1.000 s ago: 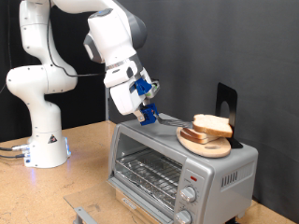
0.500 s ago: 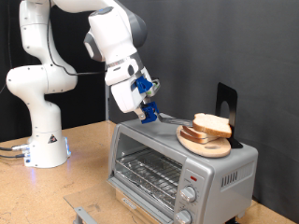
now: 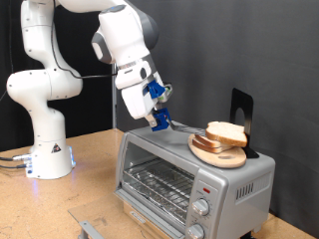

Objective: Make a piece of toast with the oven

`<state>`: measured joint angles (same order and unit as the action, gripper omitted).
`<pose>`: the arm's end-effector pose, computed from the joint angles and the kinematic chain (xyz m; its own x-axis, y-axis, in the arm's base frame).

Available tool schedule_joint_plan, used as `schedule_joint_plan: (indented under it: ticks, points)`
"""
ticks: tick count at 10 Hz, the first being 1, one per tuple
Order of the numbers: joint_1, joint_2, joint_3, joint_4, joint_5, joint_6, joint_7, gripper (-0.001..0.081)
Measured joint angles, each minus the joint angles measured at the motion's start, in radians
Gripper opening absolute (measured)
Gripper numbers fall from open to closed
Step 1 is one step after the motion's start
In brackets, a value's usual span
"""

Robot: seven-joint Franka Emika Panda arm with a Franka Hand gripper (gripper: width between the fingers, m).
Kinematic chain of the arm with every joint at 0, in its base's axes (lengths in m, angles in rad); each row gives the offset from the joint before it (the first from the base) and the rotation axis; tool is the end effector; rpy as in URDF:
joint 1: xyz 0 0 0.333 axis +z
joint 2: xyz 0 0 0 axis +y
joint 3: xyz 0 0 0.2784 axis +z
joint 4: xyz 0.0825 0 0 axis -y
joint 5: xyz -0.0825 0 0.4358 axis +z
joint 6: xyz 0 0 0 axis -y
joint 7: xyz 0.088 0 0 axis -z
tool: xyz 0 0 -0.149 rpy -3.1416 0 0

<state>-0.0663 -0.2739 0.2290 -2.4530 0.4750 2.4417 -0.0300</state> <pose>0.5260 0.0943 0.3191 0.9628 -0.1643 0.2144 -0.0919 -0.9457 -0.3119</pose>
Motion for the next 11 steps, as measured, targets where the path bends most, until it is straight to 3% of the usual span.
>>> schedule_joint_plan:
  ticks: [4, 11]
  points:
    - [0.000, 0.029, 0.013, 0.018, -0.032, 0.008, 0.040, 0.0366]
    - [-0.013, 0.118, 0.016, 0.137, -0.066, 0.006, 0.081, 0.0366]
